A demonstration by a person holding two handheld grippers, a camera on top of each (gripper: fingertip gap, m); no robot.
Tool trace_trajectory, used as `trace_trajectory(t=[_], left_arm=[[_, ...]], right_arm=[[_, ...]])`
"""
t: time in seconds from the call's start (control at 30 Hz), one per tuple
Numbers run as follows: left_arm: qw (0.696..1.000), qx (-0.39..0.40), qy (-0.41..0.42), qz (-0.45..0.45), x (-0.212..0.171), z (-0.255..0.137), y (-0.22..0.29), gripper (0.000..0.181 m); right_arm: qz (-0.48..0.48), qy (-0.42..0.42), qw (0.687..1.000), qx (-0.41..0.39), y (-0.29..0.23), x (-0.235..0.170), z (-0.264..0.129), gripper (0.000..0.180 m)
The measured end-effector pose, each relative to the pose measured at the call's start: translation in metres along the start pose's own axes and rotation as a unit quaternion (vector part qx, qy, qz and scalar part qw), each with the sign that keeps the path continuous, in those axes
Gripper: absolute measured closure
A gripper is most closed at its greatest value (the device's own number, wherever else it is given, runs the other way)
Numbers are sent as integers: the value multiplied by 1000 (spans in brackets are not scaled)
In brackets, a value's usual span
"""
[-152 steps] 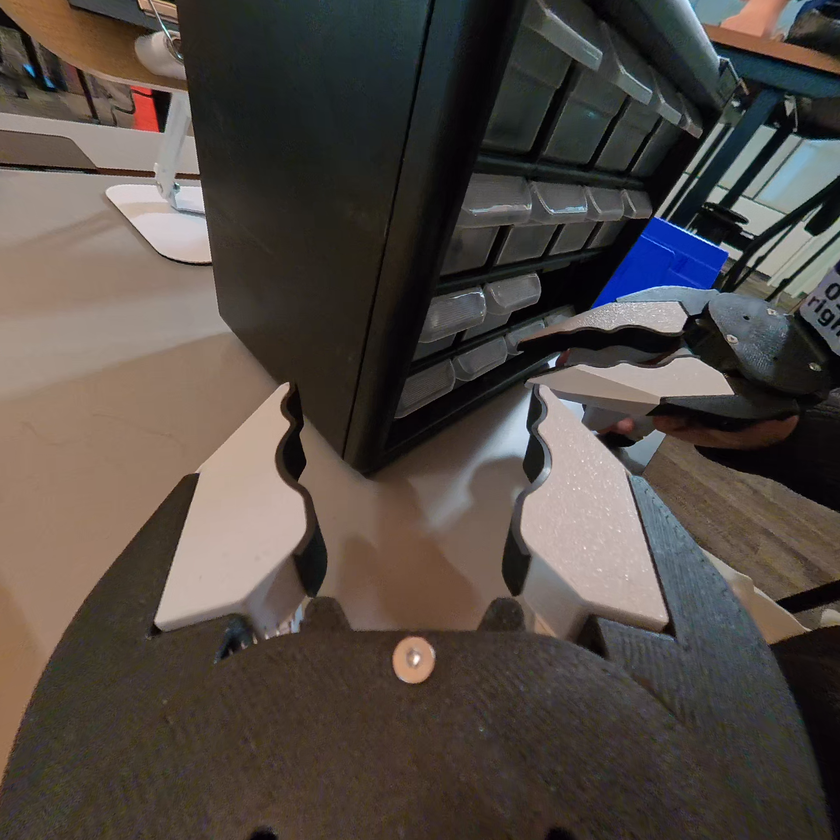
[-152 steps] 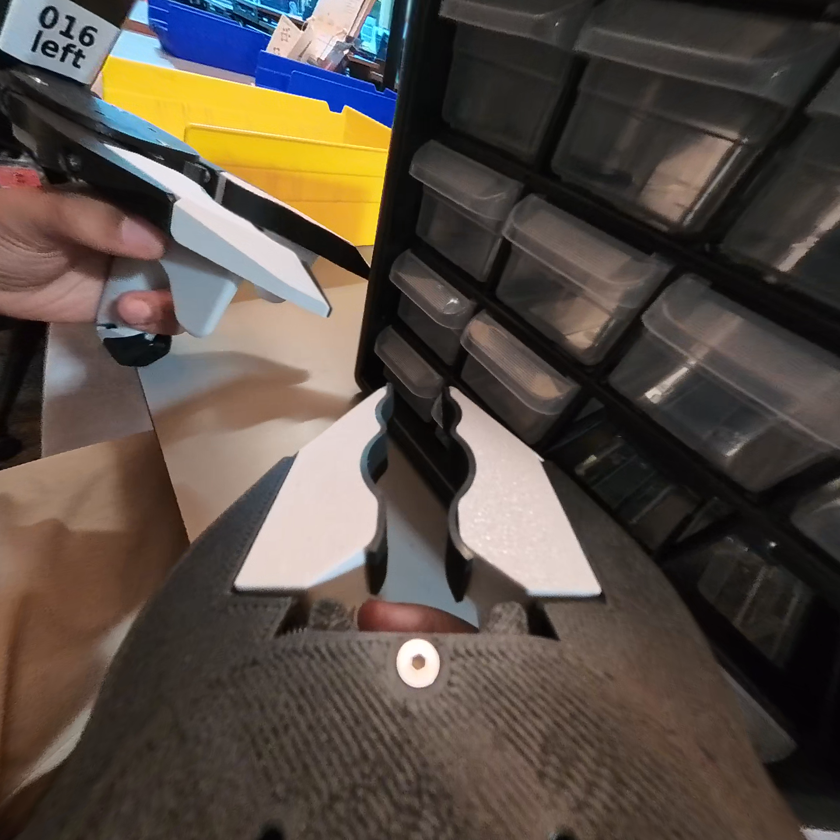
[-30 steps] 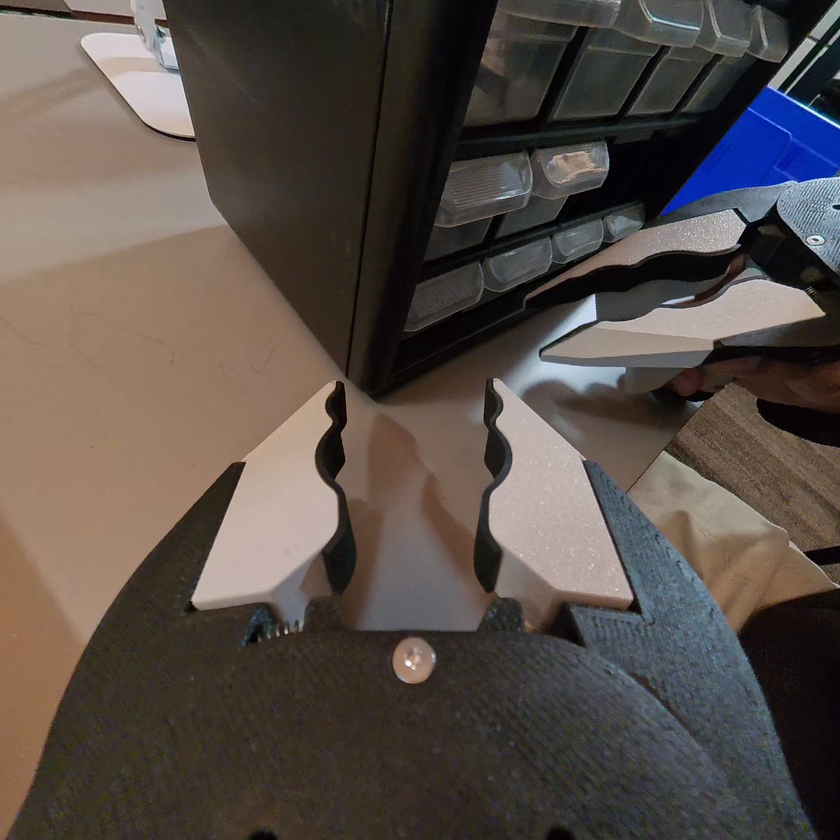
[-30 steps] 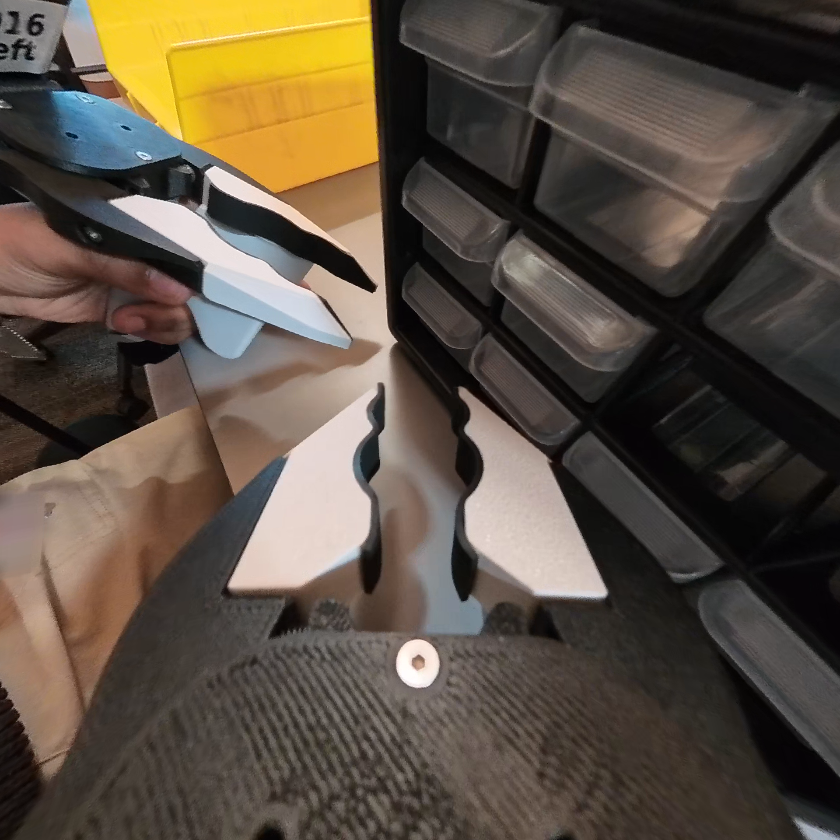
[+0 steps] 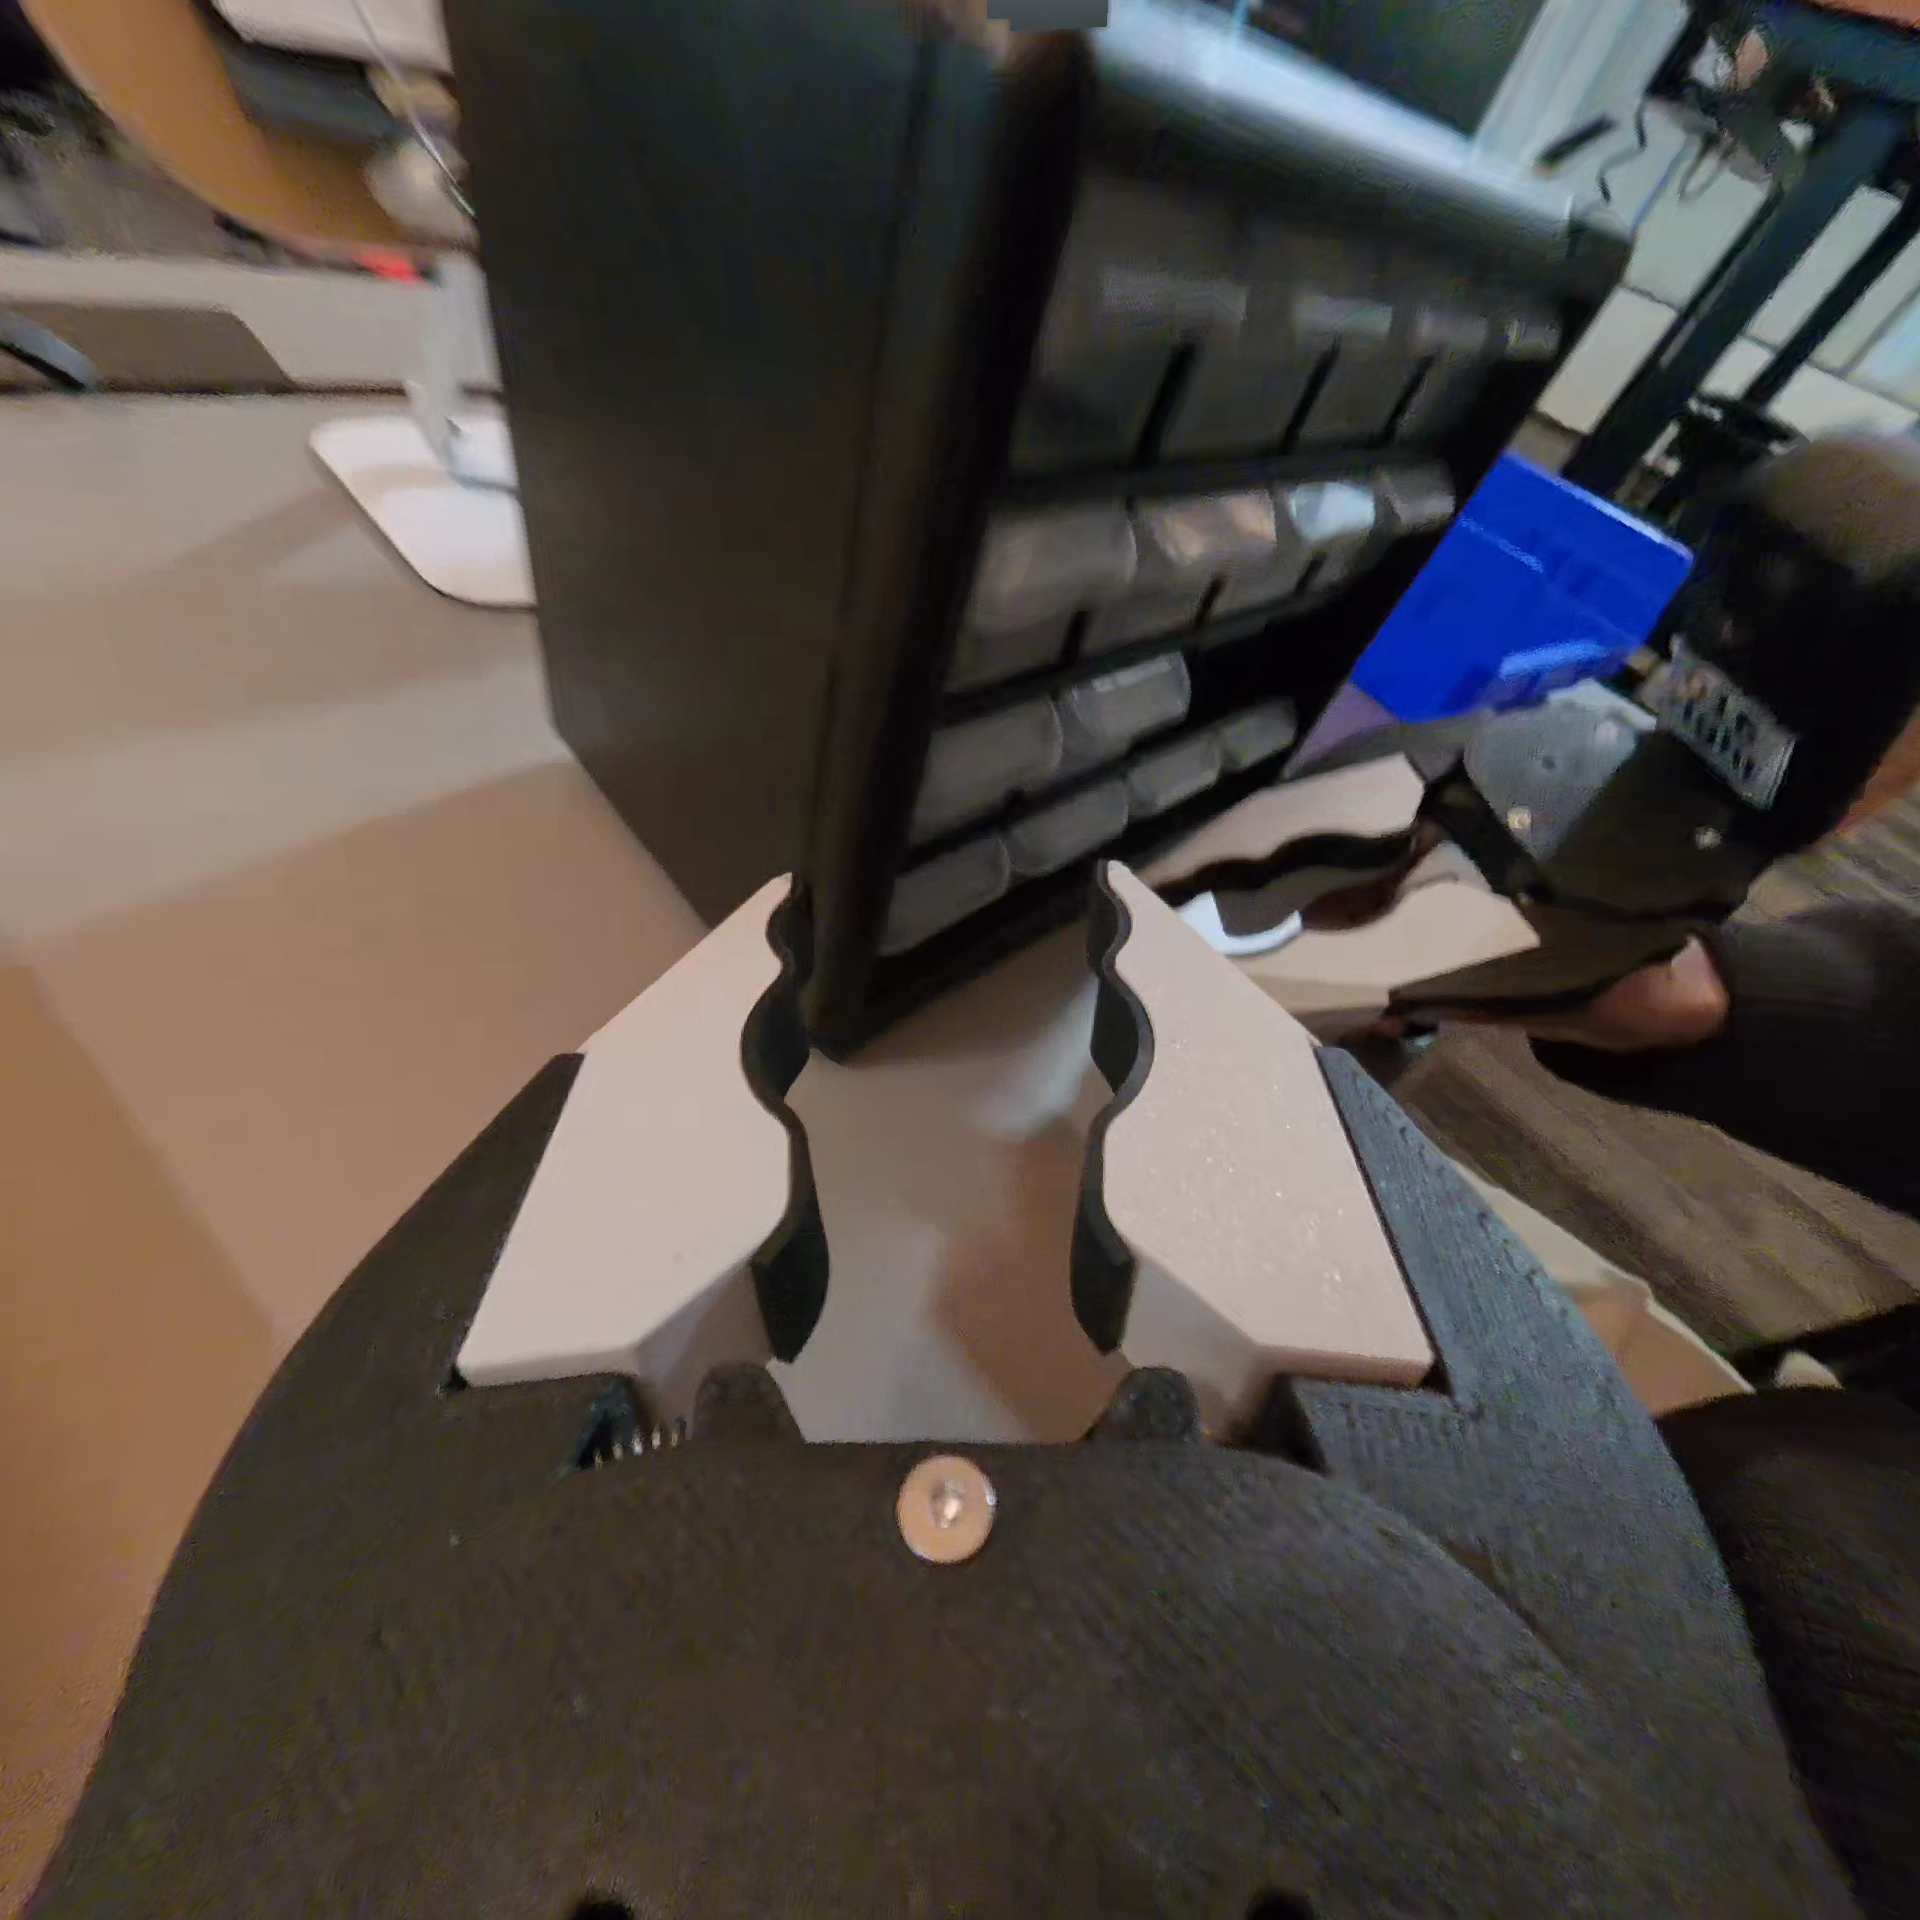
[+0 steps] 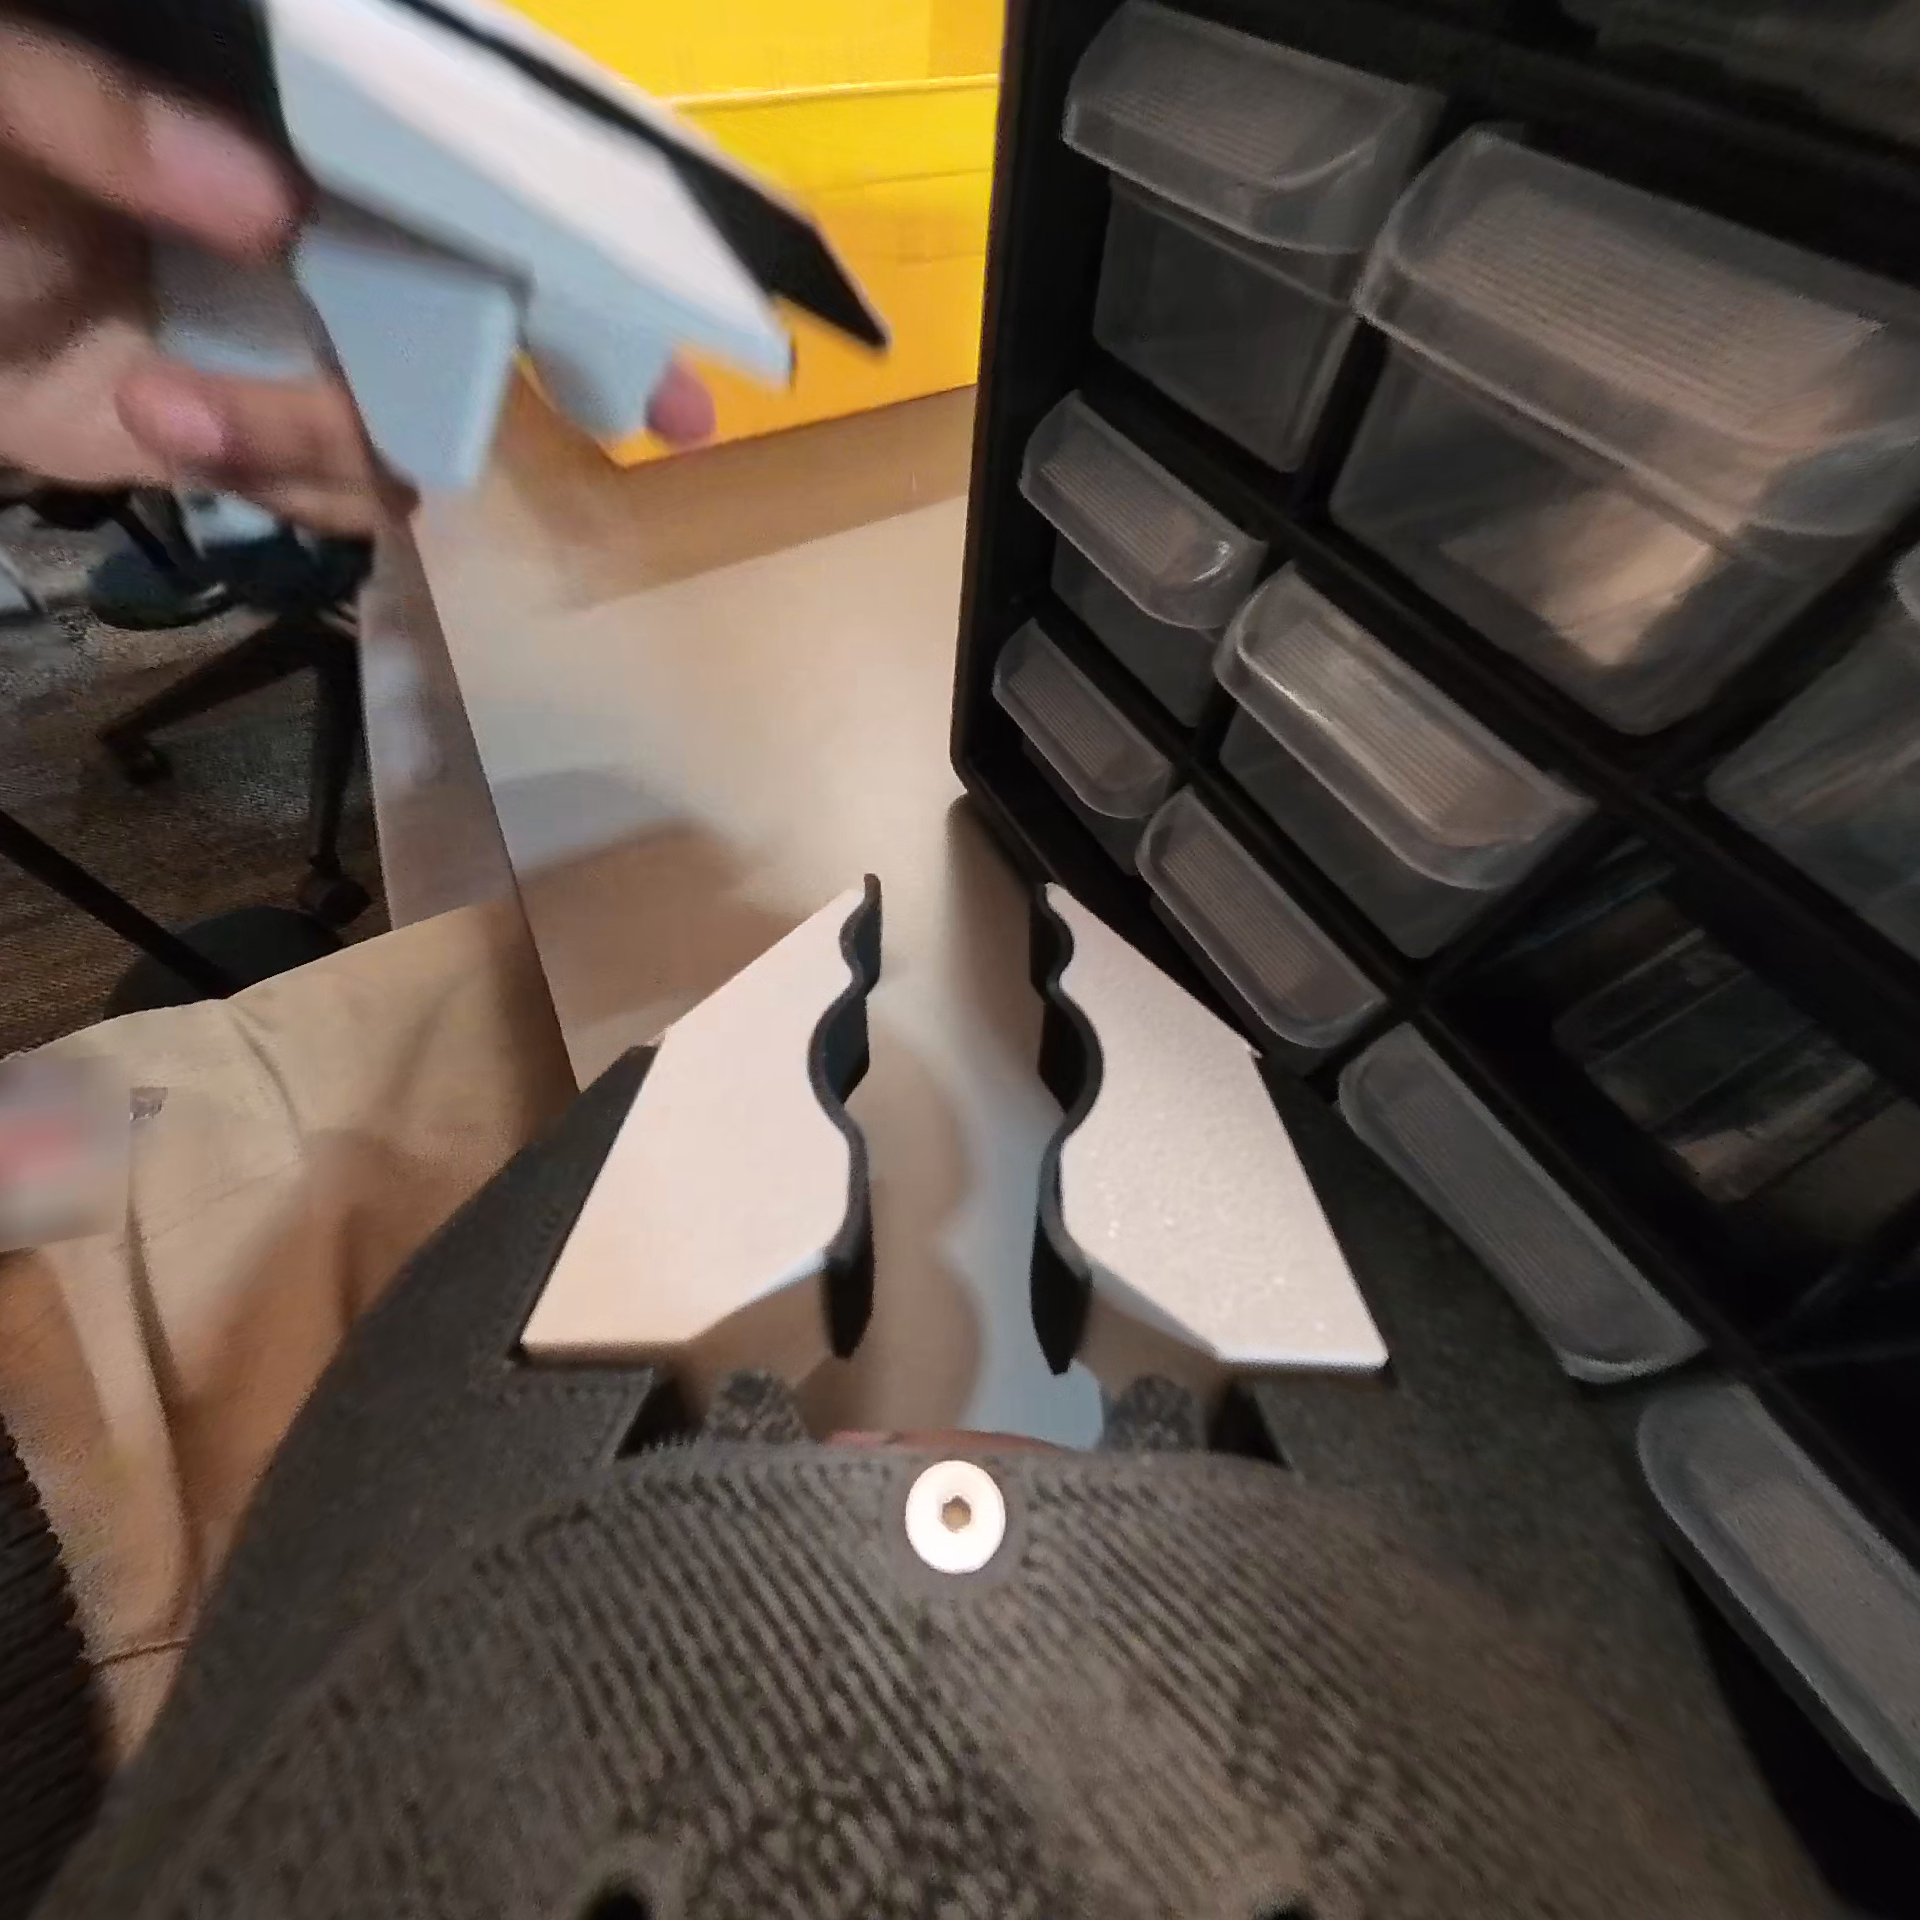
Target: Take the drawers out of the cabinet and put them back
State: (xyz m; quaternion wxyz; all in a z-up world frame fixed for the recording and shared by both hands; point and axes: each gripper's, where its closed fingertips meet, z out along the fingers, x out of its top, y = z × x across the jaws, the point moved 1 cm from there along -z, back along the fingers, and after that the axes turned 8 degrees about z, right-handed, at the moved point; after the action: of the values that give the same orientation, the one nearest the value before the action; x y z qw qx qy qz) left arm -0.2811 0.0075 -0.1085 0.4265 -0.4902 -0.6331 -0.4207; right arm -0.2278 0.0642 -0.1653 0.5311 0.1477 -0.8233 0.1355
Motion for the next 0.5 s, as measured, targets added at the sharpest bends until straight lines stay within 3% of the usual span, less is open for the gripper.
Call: trace_trajectory(t=[0.17, 0.3, 0.4, 0.5], left_arm=[[988, 152, 23, 32, 43, -63, -85, 141], [964, 263, 24, 23, 53, -117, -158, 155], [948, 317, -37, 17, 39, -134, -215, 150], [935, 318, -158, 19, 7, -133, -260, 141]], right_arm=[[-17, -3, 1000, -5, -3, -1, 1, 154], [-38, -9, 999, -10, -6, -3, 2, 155], [-52, -18, 998, -13, -8, -6, 5, 155], [-59, -30, 998, -16, -8, -9, 7, 156]])
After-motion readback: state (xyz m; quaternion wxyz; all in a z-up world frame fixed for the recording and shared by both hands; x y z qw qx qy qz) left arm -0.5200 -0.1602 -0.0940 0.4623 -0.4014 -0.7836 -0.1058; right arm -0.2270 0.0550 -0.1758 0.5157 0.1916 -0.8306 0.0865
